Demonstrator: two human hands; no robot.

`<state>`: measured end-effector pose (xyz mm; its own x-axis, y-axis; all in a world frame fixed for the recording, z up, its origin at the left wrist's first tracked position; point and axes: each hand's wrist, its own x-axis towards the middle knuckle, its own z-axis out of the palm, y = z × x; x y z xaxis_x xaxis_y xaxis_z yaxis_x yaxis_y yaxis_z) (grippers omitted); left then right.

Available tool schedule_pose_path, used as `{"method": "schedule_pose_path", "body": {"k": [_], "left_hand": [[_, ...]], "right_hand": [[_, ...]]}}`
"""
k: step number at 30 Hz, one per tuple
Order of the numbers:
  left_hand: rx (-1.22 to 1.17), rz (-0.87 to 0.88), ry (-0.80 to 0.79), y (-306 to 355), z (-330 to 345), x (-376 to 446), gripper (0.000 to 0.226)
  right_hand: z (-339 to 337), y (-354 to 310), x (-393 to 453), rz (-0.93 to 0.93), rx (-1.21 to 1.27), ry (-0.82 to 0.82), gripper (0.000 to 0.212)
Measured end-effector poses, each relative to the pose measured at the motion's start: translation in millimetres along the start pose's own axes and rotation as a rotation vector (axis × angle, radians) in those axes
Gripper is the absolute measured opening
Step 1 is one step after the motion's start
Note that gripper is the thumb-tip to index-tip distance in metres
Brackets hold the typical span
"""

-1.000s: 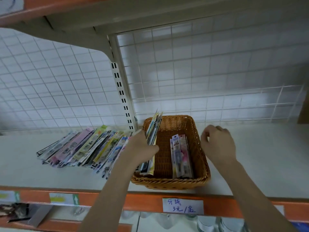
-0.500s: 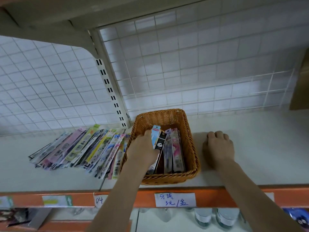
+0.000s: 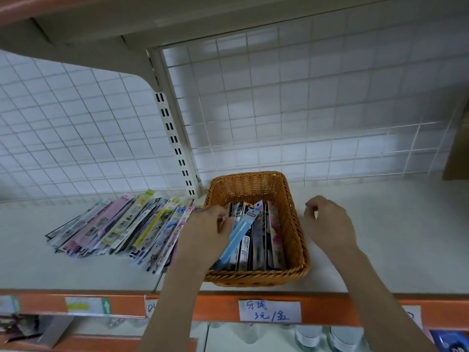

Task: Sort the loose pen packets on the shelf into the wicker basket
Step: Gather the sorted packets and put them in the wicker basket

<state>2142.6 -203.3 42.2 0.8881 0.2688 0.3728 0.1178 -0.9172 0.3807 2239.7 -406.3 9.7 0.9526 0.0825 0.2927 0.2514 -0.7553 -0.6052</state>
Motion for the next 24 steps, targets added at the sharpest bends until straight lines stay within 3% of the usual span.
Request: {"method": "schedule_pose_path", "body": {"k": [5,14,24], "left_hand": [[-0.120,0.049,0.215,-30.5,-23.0,-16.2,0.012],[-0.152,-0.099,0.164,-128.6,-55.1,-23.1,0.021],[-0.174,-0.197,0.186,-262.3,-103.1,-32.7,0.020]], "right_hand": [[-23.8,-55.0,-5.2,-0.108,0.084,0.011,0.016],[53.2,-176.3,-51.8,-0.351,0.056,-0.163,0.015],[172.5,-243.9,-63.2,-0.278,-0.247,-0.228,0.042]]}}
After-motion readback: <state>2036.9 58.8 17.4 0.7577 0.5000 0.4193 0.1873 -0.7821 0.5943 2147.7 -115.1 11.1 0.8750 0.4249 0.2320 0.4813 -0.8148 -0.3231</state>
